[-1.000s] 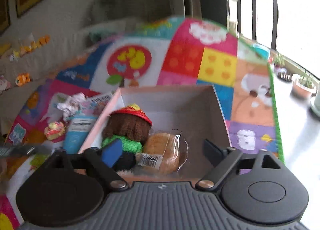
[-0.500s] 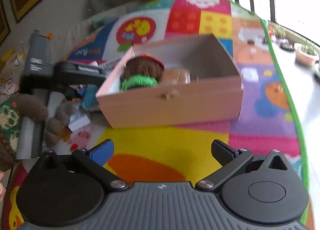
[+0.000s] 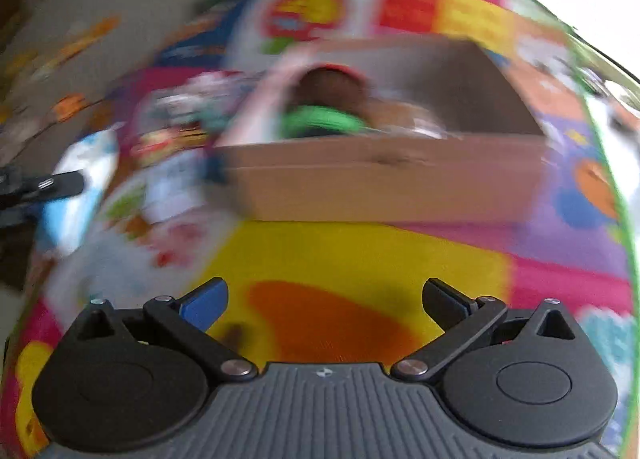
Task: Organize objects
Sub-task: 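Grasp the blue wet-cotton pack with the left tool while the right tool grasps the white battery charger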
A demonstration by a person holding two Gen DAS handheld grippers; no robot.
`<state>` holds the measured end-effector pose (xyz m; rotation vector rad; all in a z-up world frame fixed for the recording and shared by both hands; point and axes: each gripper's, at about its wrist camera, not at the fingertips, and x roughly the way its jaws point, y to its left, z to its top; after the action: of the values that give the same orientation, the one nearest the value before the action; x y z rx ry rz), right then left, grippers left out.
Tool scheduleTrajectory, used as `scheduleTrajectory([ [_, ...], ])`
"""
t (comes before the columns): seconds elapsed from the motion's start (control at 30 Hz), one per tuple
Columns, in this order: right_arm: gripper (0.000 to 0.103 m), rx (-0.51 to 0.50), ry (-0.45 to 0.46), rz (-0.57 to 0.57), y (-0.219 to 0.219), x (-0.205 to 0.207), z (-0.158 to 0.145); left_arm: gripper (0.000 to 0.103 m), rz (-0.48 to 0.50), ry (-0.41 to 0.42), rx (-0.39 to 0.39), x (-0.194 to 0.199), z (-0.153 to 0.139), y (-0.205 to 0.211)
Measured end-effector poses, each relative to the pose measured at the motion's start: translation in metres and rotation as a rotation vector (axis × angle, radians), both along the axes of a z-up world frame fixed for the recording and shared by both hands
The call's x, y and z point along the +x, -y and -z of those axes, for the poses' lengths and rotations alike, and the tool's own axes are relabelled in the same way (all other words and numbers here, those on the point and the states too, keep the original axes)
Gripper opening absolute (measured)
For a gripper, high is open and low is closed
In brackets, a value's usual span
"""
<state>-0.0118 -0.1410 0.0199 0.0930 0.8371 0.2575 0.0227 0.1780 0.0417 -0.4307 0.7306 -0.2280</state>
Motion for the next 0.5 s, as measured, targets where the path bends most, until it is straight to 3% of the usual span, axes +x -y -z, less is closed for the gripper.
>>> scheduleTrajectory([
  [0.13,0.102,-0.161,0.167,-0.229,-0.075,-0.005,-0.015,0.056,-0.068,-0.004,-0.019,-0.005,-0.002,-0.030],
  [0.23,0.086,-0.180,0.170,-0.306,-0.112,0.016,-0.015,0.056,-0.066,0.007,-0.034,-0.010,-0.003,-0.039],
  [0.43,0.076,-0.164,0.121,-0.261,-0.145,0.079,-0.004,0.056,-0.056,0.007,-0.049,-0.016,-0.001,-0.046],
  [0.5,0.066,-0.166,0.092,-0.247,-0.148,0.091,0.003,0.056,-0.057,-0.002,-0.055,-0.015,0.002,-0.048],
])
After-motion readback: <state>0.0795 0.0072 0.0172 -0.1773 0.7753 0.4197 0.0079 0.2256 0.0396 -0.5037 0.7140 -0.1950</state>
